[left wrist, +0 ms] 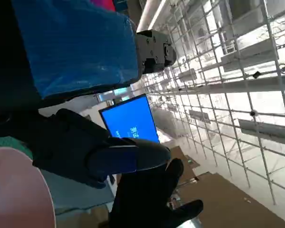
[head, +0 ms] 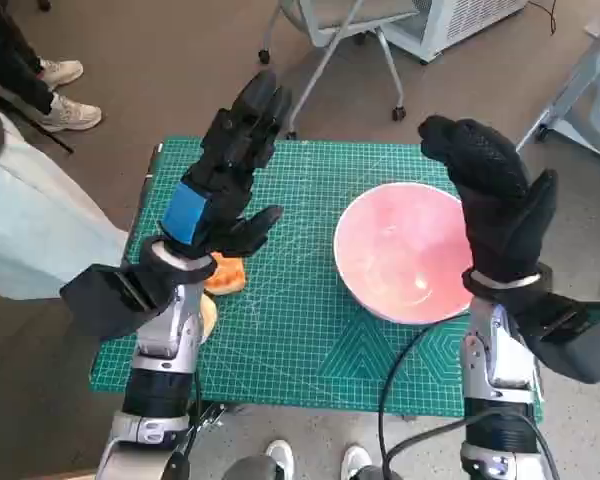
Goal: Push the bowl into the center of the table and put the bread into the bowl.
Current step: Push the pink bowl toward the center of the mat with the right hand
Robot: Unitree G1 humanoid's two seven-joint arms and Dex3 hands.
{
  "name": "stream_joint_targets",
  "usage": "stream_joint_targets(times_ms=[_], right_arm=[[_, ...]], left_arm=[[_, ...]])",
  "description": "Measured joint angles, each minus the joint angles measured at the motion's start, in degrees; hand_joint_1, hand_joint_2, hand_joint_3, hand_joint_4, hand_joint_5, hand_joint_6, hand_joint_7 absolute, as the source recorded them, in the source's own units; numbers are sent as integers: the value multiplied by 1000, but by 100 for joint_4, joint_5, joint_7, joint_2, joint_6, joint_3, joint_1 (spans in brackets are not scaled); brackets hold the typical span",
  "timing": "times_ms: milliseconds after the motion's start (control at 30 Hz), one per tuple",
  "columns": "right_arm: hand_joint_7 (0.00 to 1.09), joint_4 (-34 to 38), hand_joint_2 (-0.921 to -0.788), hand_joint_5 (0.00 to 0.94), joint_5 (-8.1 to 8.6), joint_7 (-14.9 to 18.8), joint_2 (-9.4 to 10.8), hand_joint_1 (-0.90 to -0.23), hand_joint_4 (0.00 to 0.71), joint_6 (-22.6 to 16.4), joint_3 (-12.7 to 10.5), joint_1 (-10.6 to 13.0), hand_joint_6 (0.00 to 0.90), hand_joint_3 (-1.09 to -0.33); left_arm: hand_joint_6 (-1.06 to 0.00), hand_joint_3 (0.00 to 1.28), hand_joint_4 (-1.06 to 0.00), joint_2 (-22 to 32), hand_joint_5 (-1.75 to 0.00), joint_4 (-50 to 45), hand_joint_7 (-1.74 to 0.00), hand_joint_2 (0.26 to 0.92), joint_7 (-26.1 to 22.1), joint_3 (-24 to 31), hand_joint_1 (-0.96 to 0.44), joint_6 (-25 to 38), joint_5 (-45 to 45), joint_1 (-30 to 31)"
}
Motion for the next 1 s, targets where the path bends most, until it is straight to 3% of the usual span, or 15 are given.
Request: stream_joint_targets(times_ms=[1000], right_arm=[[573, -46, -921, 1, -1, -10, -1, -639, 197, -11, -13, 18, 75, -685]], left_arm=[[1, 452, -3, 52, -2, -56, -247, 921, -277, 22, -576, 197, -218, 10]])
